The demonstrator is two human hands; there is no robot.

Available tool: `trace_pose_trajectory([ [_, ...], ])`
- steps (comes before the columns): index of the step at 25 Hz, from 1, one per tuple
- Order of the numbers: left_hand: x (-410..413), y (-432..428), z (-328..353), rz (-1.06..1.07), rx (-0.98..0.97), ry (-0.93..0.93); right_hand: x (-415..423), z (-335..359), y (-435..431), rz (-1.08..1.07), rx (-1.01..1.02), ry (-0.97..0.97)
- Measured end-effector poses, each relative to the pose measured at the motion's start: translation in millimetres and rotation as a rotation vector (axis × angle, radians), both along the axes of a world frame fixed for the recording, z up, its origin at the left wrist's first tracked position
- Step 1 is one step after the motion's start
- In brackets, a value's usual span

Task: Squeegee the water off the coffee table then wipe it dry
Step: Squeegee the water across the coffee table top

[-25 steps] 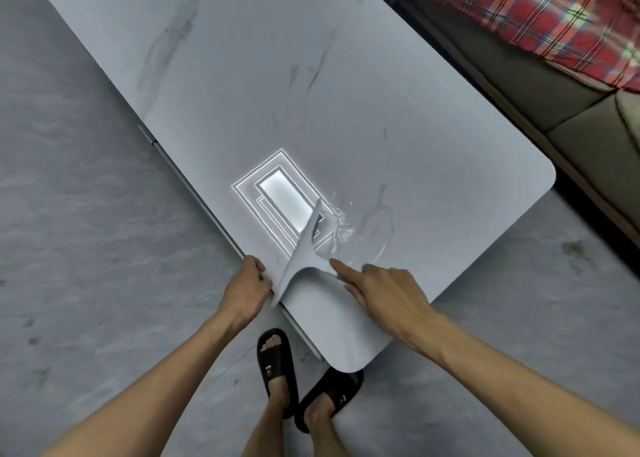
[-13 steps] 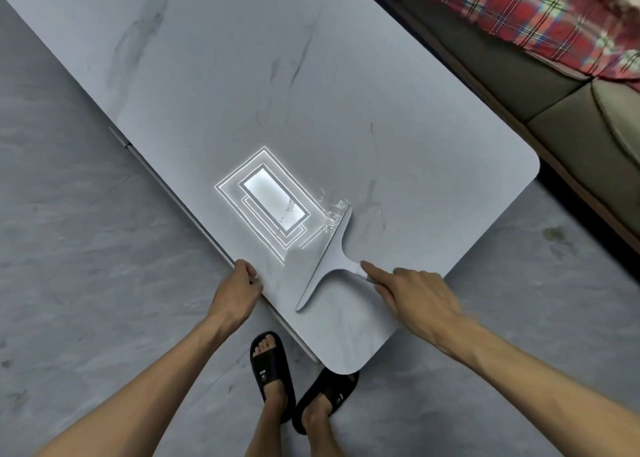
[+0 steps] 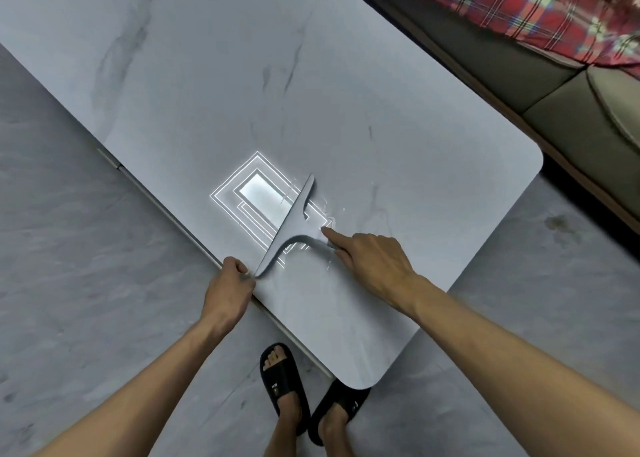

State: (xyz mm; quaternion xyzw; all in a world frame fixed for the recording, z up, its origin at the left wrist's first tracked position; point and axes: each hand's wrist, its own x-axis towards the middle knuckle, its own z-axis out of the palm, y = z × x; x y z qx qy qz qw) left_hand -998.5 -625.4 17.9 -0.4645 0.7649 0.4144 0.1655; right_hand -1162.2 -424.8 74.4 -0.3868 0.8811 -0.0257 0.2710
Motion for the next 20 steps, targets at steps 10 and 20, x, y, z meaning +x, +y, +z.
trace_pose_trajectory([
  [10, -20, 21, 1, -0.309, 0.154, -0.121, 29, 29, 99, -0.161, 0.132, 0.046],
  [20, 8, -48, 17, 0.181, -0.136, 0.026, 17, -8, -87, 0.398, -0.102, 0.005],
])
